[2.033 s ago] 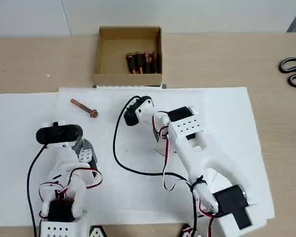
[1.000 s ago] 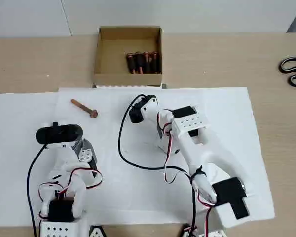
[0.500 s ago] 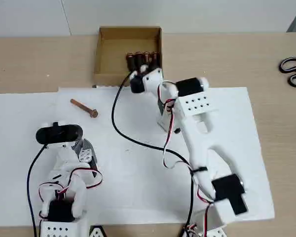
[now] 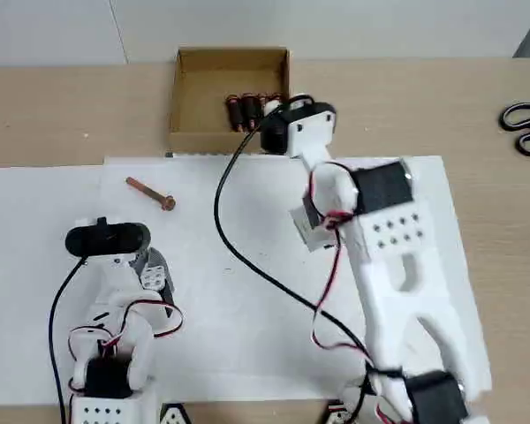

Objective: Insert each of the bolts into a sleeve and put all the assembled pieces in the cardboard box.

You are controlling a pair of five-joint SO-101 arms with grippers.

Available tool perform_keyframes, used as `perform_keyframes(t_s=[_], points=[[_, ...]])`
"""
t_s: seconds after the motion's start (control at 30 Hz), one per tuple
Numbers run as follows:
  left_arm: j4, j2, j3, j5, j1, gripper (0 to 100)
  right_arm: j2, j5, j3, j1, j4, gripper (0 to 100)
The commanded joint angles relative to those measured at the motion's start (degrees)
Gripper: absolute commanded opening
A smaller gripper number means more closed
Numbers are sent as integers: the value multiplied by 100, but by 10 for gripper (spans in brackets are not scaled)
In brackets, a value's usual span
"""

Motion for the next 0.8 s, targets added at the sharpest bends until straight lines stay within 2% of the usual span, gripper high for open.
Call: perform_keyframes(t_s=[0.0, 0.17, 0.4, 0.57, 0.77], points=[[422, -18, -787, -211, -26, 6, -567, -114, 18, 57, 110, 4], [967, 677, -1701, -360, -35, 6, -1174, -114, 958, 576, 75, 4], [1002, 3218, -3521, -352, -35, 6, -1842, -114, 1846, 1385, 57, 4], [1081, 5064, -4848, -888, -35, 6, -2062, -105, 2347, 1807, 40, 4], [1204, 6866, -6141, -985, -35, 6, -2123, 79, 2848, 2369, -154, 6]])
